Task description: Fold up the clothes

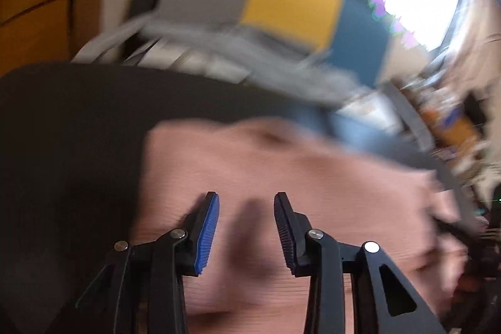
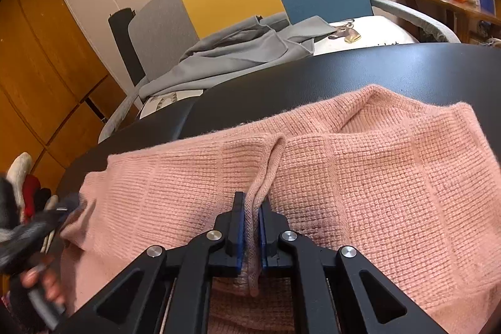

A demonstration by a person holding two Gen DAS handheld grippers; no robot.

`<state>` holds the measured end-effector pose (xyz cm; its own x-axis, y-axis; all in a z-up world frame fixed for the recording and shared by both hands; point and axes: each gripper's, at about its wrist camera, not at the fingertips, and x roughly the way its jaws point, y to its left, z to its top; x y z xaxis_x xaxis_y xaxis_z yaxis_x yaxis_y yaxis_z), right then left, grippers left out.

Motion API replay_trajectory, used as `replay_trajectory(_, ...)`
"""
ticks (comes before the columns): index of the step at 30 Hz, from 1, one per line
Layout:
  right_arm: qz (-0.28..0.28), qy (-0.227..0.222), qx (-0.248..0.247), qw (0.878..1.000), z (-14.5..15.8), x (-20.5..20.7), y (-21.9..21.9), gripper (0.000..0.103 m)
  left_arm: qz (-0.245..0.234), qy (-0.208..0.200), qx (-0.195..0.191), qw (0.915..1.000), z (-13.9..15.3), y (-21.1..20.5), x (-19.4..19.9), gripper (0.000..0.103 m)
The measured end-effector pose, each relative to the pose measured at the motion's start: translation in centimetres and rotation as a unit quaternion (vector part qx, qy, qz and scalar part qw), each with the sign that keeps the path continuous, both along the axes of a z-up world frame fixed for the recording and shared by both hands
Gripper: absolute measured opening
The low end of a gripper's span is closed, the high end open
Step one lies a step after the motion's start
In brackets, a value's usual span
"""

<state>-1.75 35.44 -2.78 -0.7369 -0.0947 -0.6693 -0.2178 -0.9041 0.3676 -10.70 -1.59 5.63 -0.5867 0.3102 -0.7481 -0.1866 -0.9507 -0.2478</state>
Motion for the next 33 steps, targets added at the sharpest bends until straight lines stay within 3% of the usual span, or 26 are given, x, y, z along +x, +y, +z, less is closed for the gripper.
replay_trajectory(4, 0.002, 0.011, -0.006, 1.000, 2.0, 1.6, 0.2, 0.008, 0.000, 0.013, 0.049, 0.9987, -0.7, -2.8, 1.1, 0.029)
replay_trajectory(8, -0.013, -0.021, 0.005, 1.000, -0.3, 1.3, 0.4, 0.008, 0.006, 0.010, 0.093, 0.9956, -1.5, -4.4, 1.4, 0.026)
replay_trajectory(10, -0.018, -0.021, 0.012, 1.000, -0.8, 1.4, 0.5, 0.008, 0.006, 0.010, 0.087, 0.9962, -1.4, -4.3, 1.3, 0.026)
replay_trajectory(12, -0.039, -0.029, 0.025, 0.998, -0.1, 1.7, 0.7, 0.025, 0.005, 0.013, 0.059, 0.9982, -0.7, -3.5, 1.3, 0.027)
replay_trajectory(14, -0.060, -0.027, 0.039, 0.997, 1.3, 2.3, 0.7, 0.029, -0.007, 0.026, 0.024, 0.9994, 0.5, -2.6, 2.2, 0.030)
replay_trajectory(15, -0.060, -0.007, 0.046, 0.997, 2.4, 2.8, 0.5, 0.029, -0.018, 0.043, 0.033, 0.9984, 1.2, -2.4, 2.9, 0.032)
replay_trajectory(17, -0.032, 0.036, 0.071, 0.996, 4.3, 3.1, -1.0, 0.029, -0.028, 0.061, 0.032, 0.9972, 1.6, -1.3, 3.2, 0.034)
replay_trajectory(19, 0.027, 0.053, 0.100, 0.993, 5.7, 1.8, -3.4, 0.029, -0.030, 0.064, 0.018, 0.9973, 1.3, -0.4, 2.9, 0.034)
replay_trajectory(22, 0.098, 0.030, 0.131, 0.986, 5.3, -0.8, -7.1, 0.029, -0.022, 0.031, 0.010, 0.9992, -0.2, -0.6, 1.9, 0.034)
replay_trajectory(25, 0.129, -0.022, 0.180, 0.975, 2.9, -3.1, -8.9, 0.031, -0.023, 0.027, 0.001, 0.9994, -0.6, -1.1, 1.9, 0.034)
replay_trajectory(26, 0.125, -0.041, 0.198, 0.971, 2.1, -3.4, -8.9, 0.033, -0.025, 0.029, -0.004, 0.9993, -0.6, -1.3, 2.0, 0.034)
replay_trajectory(29, 0.071, -0.053, 0.203, 0.975, 1.7, -2.4, -6.4, 0.042, -0.026, 0.033, 0.001, 0.9991, -0.7, -1.9, 1.9, 0.034)
replay_trajectory(33, 0.026, -0.032, 0.146, 0.988, 2.7, 1.3, -2.9, 0.042, -0.026, 0.032, 0.006, 0.9991, -0.6, -2.1, 1.7, 0.034)
